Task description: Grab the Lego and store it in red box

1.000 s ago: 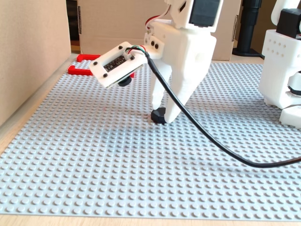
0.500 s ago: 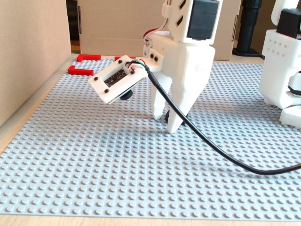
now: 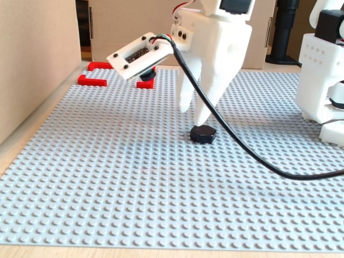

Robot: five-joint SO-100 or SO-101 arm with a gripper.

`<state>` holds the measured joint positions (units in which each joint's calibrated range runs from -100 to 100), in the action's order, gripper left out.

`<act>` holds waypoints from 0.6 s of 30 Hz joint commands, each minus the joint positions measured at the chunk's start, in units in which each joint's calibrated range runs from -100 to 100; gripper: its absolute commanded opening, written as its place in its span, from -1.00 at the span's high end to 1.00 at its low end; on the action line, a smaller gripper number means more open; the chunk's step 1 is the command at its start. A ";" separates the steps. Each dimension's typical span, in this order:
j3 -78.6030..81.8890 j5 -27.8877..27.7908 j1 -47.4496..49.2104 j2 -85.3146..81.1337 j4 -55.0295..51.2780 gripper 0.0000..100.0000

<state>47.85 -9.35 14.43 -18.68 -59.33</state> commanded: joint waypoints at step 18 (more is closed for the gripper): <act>4.42 1.69 3.62 -1.40 1.08 0.68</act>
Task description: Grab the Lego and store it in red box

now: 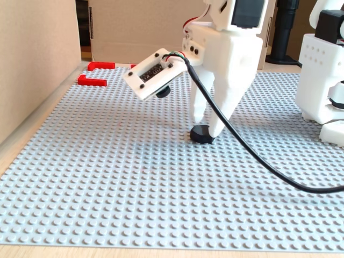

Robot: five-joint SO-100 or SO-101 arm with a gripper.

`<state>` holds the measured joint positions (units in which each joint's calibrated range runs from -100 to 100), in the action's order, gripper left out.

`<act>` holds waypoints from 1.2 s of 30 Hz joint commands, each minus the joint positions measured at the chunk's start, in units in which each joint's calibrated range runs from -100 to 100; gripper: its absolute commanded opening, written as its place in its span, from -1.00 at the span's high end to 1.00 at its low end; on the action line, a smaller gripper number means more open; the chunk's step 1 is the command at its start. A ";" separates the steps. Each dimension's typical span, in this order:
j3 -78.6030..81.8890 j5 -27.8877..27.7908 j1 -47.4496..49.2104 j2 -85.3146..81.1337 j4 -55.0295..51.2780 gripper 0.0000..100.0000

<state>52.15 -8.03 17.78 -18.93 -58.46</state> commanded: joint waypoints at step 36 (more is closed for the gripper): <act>-3.60 -0.10 -2.03 -1.91 0.22 0.87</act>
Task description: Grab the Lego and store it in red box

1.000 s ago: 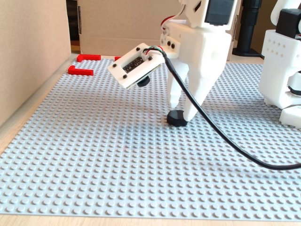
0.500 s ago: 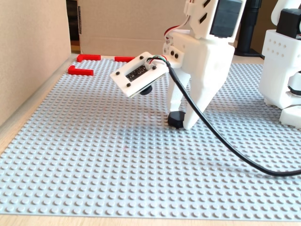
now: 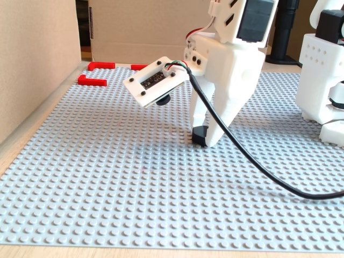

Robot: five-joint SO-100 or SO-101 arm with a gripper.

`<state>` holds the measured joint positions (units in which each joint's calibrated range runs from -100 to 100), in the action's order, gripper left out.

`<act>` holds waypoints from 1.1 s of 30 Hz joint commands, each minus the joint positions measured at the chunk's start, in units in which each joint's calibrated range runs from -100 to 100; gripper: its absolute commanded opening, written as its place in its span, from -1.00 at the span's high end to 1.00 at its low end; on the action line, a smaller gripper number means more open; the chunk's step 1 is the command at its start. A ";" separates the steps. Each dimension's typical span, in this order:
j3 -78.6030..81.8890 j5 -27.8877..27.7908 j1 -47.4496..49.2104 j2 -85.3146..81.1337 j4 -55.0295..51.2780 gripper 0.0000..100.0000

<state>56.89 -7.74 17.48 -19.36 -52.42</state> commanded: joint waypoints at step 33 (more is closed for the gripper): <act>-65.16 1.07 -39.33 13.76 -28.81 0.87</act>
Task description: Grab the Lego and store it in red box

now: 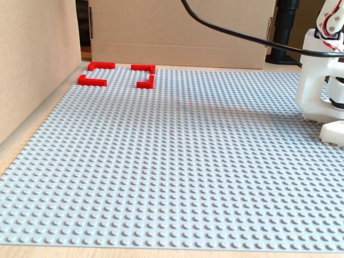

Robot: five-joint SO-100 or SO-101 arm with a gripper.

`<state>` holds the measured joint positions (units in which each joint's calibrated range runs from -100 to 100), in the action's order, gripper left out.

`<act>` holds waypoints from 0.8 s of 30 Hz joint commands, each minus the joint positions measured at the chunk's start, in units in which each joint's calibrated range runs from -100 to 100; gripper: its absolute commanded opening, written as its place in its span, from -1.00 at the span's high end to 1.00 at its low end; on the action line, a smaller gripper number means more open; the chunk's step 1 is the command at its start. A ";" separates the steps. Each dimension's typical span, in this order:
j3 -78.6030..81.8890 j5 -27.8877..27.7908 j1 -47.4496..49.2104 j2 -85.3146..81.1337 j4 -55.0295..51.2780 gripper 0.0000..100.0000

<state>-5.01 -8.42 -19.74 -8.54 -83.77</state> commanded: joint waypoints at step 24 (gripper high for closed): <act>-7.08 9.47 -0.10 29.64 21.48 0.86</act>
<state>-9.75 1.00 -20.83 20.20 -64.77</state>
